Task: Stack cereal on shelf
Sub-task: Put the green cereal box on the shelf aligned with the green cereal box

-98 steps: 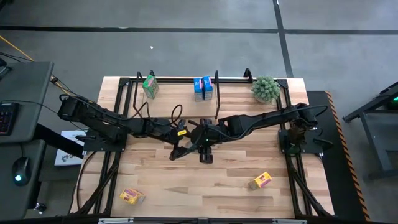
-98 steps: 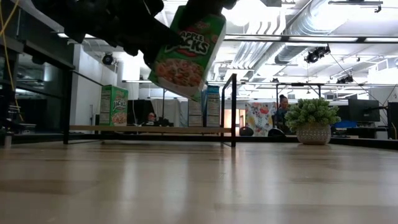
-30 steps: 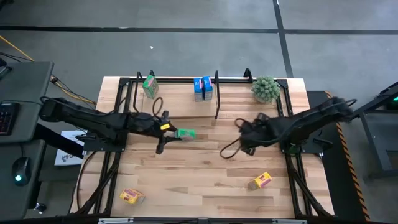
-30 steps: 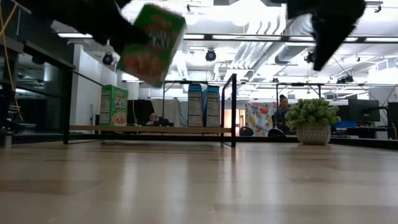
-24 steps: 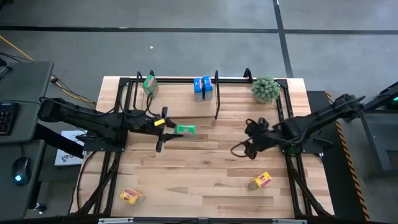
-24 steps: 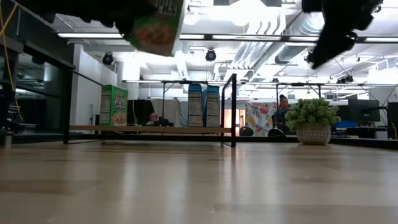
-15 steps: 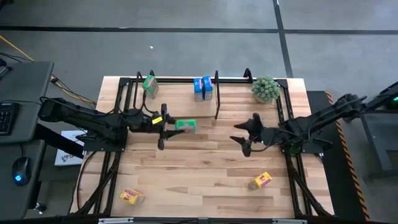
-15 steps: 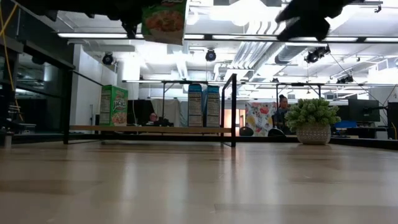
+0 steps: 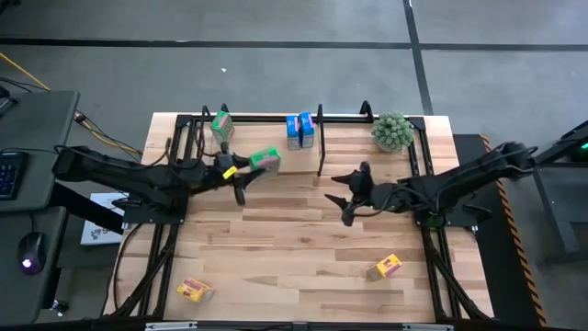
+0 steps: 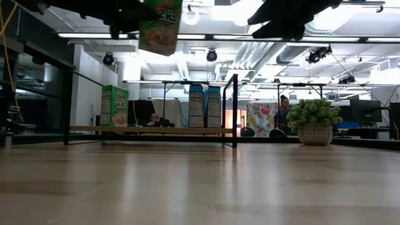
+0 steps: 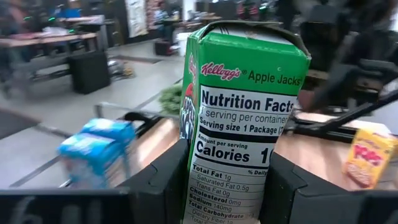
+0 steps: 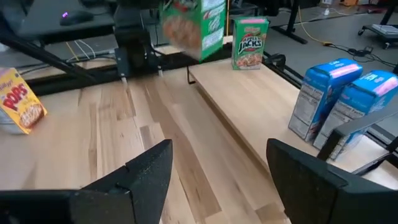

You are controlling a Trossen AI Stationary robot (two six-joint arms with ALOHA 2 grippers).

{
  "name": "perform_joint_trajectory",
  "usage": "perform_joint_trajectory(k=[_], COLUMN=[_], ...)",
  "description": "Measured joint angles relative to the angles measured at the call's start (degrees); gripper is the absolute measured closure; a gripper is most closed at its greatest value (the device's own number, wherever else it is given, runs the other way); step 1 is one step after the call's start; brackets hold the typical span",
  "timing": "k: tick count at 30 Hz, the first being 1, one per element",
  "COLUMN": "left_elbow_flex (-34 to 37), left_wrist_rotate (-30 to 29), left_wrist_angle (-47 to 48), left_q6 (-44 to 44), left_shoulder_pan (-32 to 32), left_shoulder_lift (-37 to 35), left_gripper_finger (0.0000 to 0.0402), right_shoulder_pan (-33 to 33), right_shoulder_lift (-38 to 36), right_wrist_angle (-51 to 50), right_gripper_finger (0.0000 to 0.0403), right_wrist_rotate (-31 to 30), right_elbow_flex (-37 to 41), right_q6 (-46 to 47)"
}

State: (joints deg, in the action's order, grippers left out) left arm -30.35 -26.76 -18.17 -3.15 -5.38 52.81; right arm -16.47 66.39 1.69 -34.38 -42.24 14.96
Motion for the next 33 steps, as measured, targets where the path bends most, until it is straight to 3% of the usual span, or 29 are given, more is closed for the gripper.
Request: perform_joint_trajectory(k=[2, 5, 8, 11, 15, 19, 27, 33], left_elbow_flex=[-0.01, 0.93, 4.64, 7.77, 8.86, 9.01, 9.01, 9.01], left_wrist_rotate=[-4.20, -15.88, -27.38, -33.33, -32.69, -27.99, -30.25, -30.43], left_wrist_angle=[2.96, 5.84, 4.30, 1.29, -0.23, -0.15, -3.91, -11.14], left_q6=[-1.50, -2.91, -5.58, -8.27, -8.84, -9.72, -18.64, -20.76], left_shoulder_pan=[-0.52, -1.63, -1.57, -0.12, 2.42, 5.95, 15.88, 19.02], left_shoulder_lift=[-2.69, -4.45, -3.32, -1.22, 1.64, 6.47, 17.13, 23.03], left_gripper_finger=[0.0266, 0.0266, 0.0266, 0.0266, 0.0266, 0.0266, 0.0266, 0.0266], right_shoulder_pan=[0.00, 0.00, 0.00, 0.00, 0.00, 0.00, -0.04, -0.04], right_shoulder_lift=[1.75, 4.55, 7.22, 8.91, 9.79, 9.79, 9.79, 9.79], right_wrist_angle=[0.29, 1.88, 4.80, 8.85, 12.62, 13.18, 13.20, 13.20], right_gripper_finger=[0.0151, 0.0151, 0.0151, 0.0151, 0.0151, 0.0151, 0.0151, 0.0151], right_wrist_rotate=[0.04, -0.46, -2.06, -2.22, -2.22, -2.24, -1.54, -1.38], right_elbow_flex=[0.00, 0.00, 0.00, 0.00, 0.00, 0.00, 0.00, 0.00], right_q6=[-0.04, -0.08, -1.76, -4.18, -5.93, -6.01, -5.92, -5.94])
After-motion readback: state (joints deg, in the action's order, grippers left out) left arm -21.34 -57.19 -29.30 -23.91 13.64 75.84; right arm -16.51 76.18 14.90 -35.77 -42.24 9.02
